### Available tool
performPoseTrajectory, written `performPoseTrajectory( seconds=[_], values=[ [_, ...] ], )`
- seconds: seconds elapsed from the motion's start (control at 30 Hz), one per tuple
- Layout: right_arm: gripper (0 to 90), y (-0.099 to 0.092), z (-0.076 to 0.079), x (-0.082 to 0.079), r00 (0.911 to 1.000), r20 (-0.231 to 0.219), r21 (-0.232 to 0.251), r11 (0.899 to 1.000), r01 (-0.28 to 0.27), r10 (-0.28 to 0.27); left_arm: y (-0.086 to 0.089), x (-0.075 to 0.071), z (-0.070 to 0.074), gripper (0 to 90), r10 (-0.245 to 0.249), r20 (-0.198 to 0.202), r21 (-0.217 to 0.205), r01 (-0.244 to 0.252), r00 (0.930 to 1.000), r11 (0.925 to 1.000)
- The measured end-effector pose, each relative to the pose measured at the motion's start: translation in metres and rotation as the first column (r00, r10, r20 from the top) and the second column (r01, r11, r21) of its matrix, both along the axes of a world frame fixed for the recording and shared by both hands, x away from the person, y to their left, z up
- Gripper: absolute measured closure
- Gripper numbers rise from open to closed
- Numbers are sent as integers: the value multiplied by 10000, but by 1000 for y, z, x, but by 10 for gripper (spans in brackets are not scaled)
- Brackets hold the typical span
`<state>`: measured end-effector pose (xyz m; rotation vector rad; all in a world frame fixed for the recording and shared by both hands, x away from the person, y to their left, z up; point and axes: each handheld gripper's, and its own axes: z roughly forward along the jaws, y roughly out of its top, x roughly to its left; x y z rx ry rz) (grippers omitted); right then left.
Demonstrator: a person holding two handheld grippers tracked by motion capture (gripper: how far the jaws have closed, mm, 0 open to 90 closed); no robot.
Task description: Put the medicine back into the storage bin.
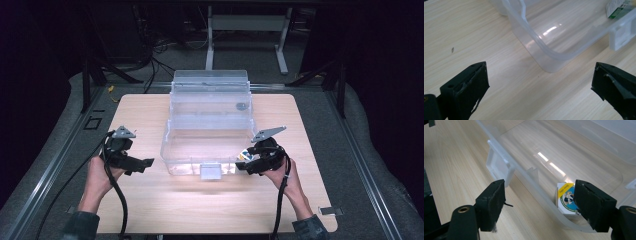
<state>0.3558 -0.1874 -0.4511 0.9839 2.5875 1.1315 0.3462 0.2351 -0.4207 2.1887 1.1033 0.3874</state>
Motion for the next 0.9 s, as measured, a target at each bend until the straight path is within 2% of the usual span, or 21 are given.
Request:
performPoseTrajectory(
  seconds=[0.07, 0.13, 0.17, 0.3, 0.4, 0.57, 0.67, 0.73, 0.9],
  values=[
    [267, 2, -1, 0, 9999, 33, 159, 9998, -125, 124, -3, 7, 4, 15, -173, -108, -289, 169, 9998, 9994],
    [267, 6, -3, 0, 9995, 33, 35, 9995, -320, 320, -5, 15, 9, 3, -349, -150, -673, 338, 9993, 9972],
    [267, 6, -4, 0, 9990, 1, 120, 9989, -443, 443, -5, 17, 11, 2, -369, -126, -693, 360, 9992, 9969],
    [273, 2, -5, 1, 9994, -29, 264, 9990, -347, 348, -11, 29, 23, 2, -534, 46, -525, 535, 9986, 9972],
    [289, 0, -5, 2, 9996, -103, 396, 9988, -277, 282, -16, 38, 30, 3, -690, 7, -261, 690, 9976, 9973],
    [307, 3, -7, 2, 9997, -62, 332, 9992, -229, 231, -29, 54, 41, 4, -952, 40, 71, 952, 9954, 9954],
    [309, 2, -7, 3, 9998, -42, 388, 9991, -170, 172, -35, 64, 46, 6, -1013, 40, 67, 1012, 9949, 9948],
    [311, 2, -7, 3, 9999, -62, 414, 9990, -148, 150, -41, 73, 47, 15, -1163, -64, -121, 1162, 9932, 9932],
    [317, 1, -8, 3, 9999, -62, 454, 9989, -130, 133, -57, 89, 49, 14, -1376, -77, 63, 1377, 9905, 9905]
  ],
)
